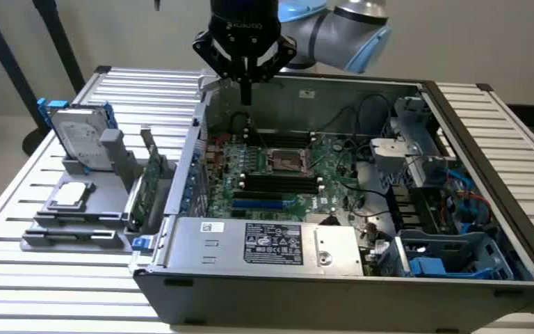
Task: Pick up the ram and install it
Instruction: 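Reach for the ram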
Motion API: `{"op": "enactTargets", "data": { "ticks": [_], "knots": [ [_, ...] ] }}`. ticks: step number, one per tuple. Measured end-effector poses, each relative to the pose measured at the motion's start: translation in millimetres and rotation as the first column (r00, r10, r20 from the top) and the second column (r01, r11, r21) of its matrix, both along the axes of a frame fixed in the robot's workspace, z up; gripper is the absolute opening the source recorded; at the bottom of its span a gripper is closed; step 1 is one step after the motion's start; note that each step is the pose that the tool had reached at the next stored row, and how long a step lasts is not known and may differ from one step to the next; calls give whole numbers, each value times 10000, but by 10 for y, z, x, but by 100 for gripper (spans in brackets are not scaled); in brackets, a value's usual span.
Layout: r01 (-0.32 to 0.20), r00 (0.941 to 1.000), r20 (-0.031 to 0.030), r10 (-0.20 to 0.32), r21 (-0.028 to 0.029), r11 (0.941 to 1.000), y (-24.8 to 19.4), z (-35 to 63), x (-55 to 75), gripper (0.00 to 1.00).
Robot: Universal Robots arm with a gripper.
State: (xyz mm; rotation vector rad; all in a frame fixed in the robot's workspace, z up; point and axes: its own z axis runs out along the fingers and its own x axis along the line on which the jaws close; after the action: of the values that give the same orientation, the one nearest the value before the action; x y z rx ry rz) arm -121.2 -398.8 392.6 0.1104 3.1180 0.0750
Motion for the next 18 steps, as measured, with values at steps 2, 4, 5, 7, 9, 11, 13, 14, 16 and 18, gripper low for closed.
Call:
{"op": "enactTargets", "data": {
  "ticks": [2,4,5,7,9,11,13,14,16,18],
  "knots": [
    [0,10000,0,0,0,10000,0,0,0,11],
    [0,10000,0,0,0,10000,0,0,0,11],
    [0,10000,1,0,0,10000,0,0,0,11],
    [0,10000,0,0,0,10000,0,0,0,11],
    [0,10000,0,0,0,10000,0,0,0,11],
    [0,10000,0,0,0,10000,0,0,0,11],
    [0,10000,0,0,0,10000,0,0,0,11],
    [1,10000,-1,-1,-1,10000,-1,-1,-7,11],
    [0,10000,-1,0,-5,10000,-11,-10,-78,11],
    [1,10000,-1,-1,-9,10000,-24,-24,-163,11]
  ]
}}
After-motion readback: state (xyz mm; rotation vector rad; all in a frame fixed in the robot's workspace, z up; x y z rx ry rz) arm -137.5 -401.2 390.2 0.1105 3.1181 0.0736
